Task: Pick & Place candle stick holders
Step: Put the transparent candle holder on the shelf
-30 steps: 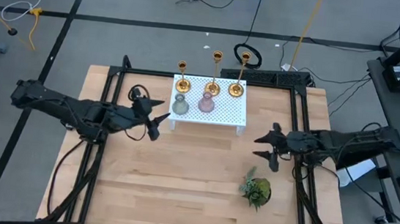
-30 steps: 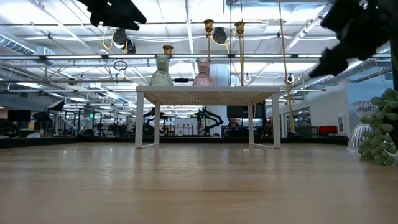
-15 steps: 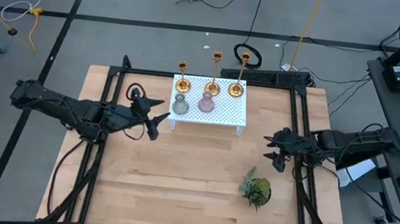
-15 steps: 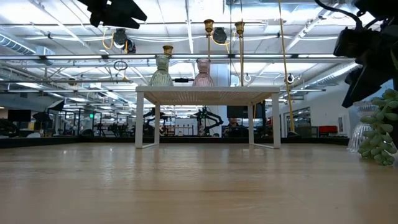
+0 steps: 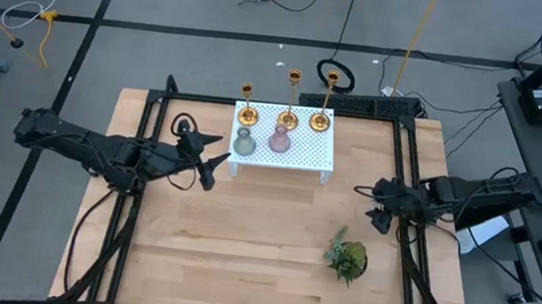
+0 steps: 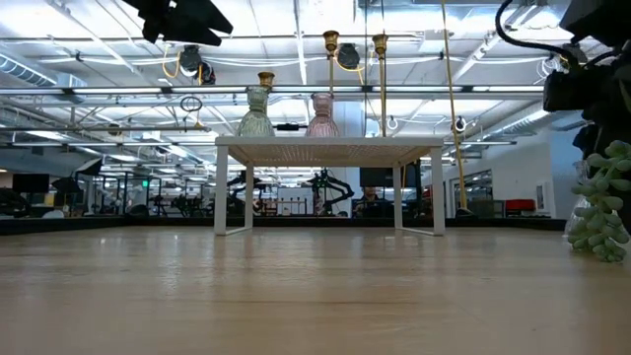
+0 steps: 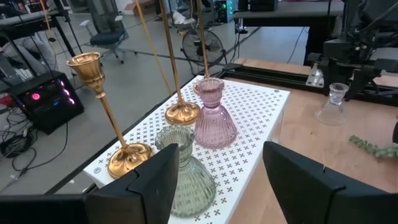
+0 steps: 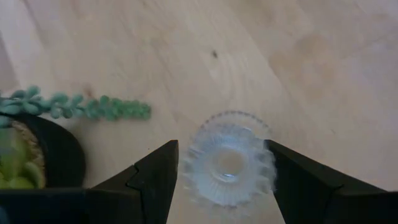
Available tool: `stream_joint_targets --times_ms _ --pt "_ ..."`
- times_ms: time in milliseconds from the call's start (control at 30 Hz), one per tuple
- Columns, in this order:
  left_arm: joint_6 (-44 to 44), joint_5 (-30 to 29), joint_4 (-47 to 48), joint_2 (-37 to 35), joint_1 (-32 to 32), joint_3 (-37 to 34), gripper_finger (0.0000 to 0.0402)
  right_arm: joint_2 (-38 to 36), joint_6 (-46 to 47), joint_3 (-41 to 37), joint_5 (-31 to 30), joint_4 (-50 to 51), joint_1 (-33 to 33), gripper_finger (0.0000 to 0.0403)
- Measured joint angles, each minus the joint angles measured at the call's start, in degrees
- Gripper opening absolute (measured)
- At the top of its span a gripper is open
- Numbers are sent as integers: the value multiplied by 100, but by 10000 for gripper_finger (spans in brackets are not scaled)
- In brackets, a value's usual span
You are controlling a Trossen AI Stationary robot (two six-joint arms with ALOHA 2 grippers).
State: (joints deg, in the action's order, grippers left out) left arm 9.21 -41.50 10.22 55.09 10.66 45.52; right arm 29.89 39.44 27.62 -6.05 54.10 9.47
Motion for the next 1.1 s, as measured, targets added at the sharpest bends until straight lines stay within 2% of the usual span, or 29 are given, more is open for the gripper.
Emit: stream_joint_targets --times_ms 200,433,567,733,967,1100 --pt "-18 0 24 0 0 0 239 108 103 0 36 -51 0 216" --pt "-150 2 26 0 0 2 239 422 170 -204 -113 -438 1 157" --pt "-155 2 24 0 0 2 239 550 -43 -459 -138 -1541 0 150" --pt "-153 2 43 0 -1 2 239 728 -858 -830 -403 -2890 2 163" --pt "-133 2 69 1 -1 4 239 999 -985 -1777 -849 -4875 -2 144" --pt "-131 2 69 0 0 4 239 1012 -1516 -2175 -953 -6050 0 145"
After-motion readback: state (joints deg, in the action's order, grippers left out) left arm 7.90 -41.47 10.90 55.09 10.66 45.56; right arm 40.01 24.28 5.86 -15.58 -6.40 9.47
